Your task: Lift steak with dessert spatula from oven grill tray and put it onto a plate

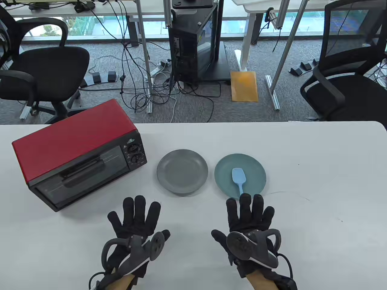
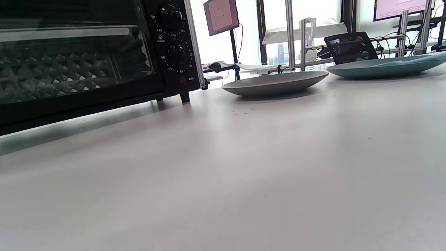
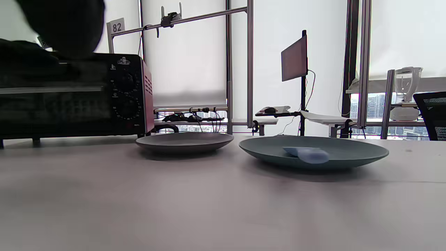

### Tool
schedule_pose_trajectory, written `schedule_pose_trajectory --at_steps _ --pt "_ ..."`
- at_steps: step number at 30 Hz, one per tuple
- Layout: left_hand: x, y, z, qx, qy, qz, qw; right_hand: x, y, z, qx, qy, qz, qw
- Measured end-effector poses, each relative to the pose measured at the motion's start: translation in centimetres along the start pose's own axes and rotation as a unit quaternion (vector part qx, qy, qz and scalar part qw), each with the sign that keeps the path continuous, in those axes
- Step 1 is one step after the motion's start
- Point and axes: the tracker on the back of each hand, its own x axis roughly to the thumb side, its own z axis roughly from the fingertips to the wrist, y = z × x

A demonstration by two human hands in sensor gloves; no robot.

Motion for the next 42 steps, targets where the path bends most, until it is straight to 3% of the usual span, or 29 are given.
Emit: schedule_pose_trajectory --at_steps 13,26,34,42 --pt "-0.5 0.2 -0.1 0.007 0.01 0.018 1.0 -0.1 -0.1 -0.1 -0.003 0.0 -0.003 1.0" --pt "-2.6 0.9 -0.2 0.048 0.033 0.129 0.99 -0.3 -0.2 0.1 -0.009 0.004 -0.008 1.0" --pt "-5.3 0.8 -0.7 0.059 0.057 0.232 0.969 -0.2 -0.1 0.1 -0.008 0.0 -0.01 1.0" --pt "-8.1 -0.2 -1.1 0.052 0.081 0.351 0.931 -0.4 -0.2 0.1 -0.011 0.007 -0.011 1.0"
